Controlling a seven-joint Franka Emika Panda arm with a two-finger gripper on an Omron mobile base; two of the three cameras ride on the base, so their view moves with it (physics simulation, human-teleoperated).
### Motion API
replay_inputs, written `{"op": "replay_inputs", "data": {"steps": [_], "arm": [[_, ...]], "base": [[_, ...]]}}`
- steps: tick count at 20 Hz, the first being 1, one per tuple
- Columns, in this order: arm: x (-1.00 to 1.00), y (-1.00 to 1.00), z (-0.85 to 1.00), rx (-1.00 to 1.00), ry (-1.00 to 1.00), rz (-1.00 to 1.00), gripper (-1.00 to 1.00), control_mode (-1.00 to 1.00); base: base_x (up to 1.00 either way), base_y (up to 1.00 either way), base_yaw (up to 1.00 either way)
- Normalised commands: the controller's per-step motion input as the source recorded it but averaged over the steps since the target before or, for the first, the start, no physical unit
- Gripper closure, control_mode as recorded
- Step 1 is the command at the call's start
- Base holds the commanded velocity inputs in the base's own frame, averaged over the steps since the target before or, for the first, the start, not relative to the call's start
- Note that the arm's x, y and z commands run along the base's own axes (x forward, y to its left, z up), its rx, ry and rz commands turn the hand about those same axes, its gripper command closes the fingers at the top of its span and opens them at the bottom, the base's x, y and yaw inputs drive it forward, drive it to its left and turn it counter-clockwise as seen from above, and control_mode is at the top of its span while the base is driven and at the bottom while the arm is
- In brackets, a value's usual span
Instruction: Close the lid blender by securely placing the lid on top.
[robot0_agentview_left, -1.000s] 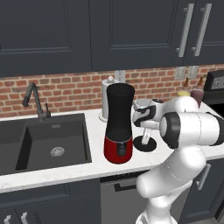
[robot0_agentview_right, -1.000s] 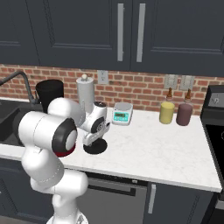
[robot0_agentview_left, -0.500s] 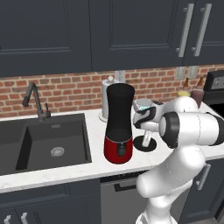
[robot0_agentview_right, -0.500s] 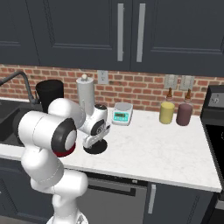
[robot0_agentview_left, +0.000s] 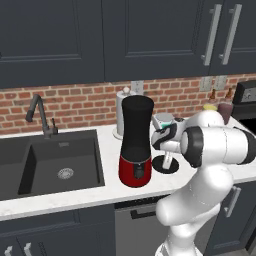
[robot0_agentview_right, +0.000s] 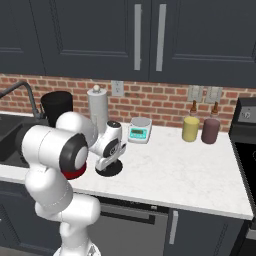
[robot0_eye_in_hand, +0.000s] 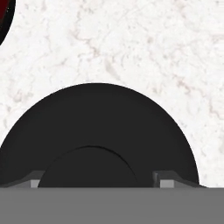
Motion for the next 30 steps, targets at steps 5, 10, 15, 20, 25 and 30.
{"op": "replay_inputs", "data": {"steps": [5, 10, 15, 20, 25, 30], "arm": [[0.0, 0.0, -0.31, 0.0, 0.0, 0.0, 1.0, -1.0], [-0.02, 0.0, 0.0, 0.0, 0.0, 0.0, 1.0, -1.0], [-0.35, 0.0, 0.63, 0.0, -0.02, 0.0, 1.0, -1.0], [-0.42, 0.0, 1.0, 0.0, -0.06, -0.01, 1.0, -1.0], [-0.33, 0.08, 1.0, 0.0, -0.1, 0.0, 1.0, -1.0], [-0.25, 0.07, 1.0, 0.0, -0.07, 0.0, 1.0, -1.0]], "base": [[0.0, 0.0, 0.0], [0.0, 0.0, 0.0], [0.0, 0.0, 0.0], [0.0, 0.0, 0.0], [0.0, 0.0, 0.0], [0.0, 0.0, 0.0]]}}
